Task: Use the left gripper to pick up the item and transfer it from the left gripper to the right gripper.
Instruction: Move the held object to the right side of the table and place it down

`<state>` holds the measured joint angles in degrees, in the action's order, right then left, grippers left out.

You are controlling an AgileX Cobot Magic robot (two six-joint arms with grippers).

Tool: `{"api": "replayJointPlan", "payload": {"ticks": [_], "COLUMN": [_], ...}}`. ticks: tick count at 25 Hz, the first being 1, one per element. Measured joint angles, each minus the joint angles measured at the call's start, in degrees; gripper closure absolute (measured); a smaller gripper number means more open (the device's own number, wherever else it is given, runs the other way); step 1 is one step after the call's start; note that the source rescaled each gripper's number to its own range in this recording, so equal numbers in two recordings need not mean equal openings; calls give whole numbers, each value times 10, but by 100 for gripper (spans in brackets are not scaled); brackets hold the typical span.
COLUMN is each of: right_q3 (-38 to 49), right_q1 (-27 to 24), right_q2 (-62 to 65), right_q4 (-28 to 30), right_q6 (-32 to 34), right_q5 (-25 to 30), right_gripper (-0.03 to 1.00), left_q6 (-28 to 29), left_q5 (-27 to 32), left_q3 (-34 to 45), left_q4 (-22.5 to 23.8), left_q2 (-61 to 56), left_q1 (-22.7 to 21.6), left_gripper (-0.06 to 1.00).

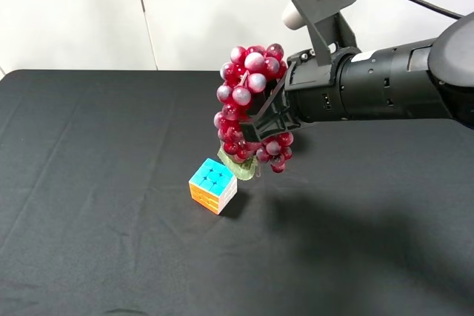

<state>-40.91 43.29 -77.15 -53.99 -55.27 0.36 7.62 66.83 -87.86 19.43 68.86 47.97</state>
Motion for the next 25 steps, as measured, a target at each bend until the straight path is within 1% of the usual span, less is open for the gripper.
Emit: {"api": "replayJointPlan", "payload": {"ticks": [6, 8, 10, 14, 18, 22, 25], "right_q3": [0, 0, 0, 0, 0, 0, 0], "right_q1": [0, 0, 0, 0, 0, 0, 0], "right_q2": [0, 0, 0, 0, 0, 0, 0], "right_q4": [0, 0, 0, 0, 0, 0, 0], "right_q6": [0, 0, 1, 1, 1, 2, 2], "right_q5": [0, 0, 0, 1, 3, 3, 3], "right_gripper": [96, 96, 96, 96, 96, 96, 96], "left_q6": [52, 58, 60, 60, 60, 60, 60], "left_q5": [0, 0, 0, -1, -6, -36, -42], "left_q3": [174, 224, 270, 336, 393, 451, 492], "left_q4": [-1, -9, -27, -52, -56, -56, -63], "left_q2": [-138, -185, -229, -310, -389, -480, -545], "left_q1": [0, 0, 0, 0, 0, 0, 0], "left_gripper": [-5, -5, -5, -5, -5, -5, -5]}}
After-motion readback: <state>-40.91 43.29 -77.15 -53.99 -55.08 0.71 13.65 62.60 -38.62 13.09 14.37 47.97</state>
